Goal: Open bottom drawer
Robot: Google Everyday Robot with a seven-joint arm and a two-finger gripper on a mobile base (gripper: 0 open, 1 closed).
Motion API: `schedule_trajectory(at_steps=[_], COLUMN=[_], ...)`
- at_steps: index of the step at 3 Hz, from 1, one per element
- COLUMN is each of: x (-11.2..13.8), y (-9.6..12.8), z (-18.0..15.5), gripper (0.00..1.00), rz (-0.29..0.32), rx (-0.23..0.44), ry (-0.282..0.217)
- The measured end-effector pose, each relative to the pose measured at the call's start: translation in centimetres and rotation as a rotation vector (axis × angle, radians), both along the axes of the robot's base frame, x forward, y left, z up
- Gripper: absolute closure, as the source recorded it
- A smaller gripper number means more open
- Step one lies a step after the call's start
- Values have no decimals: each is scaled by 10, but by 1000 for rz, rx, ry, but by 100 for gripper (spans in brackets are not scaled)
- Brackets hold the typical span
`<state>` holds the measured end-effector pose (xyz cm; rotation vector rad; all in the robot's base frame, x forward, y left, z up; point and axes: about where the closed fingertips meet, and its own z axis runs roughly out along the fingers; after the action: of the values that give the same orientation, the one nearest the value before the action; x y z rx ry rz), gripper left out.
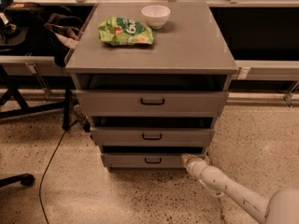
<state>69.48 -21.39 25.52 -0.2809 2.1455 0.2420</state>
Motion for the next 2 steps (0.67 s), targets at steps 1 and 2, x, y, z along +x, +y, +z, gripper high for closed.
schedule_trajectory(at_steps=[1, 2], x=[0, 3], y=[0, -1], z=[0, -2], gripper=[100, 100], rz=[0, -15], rx=[0, 6], ry=[0, 0])
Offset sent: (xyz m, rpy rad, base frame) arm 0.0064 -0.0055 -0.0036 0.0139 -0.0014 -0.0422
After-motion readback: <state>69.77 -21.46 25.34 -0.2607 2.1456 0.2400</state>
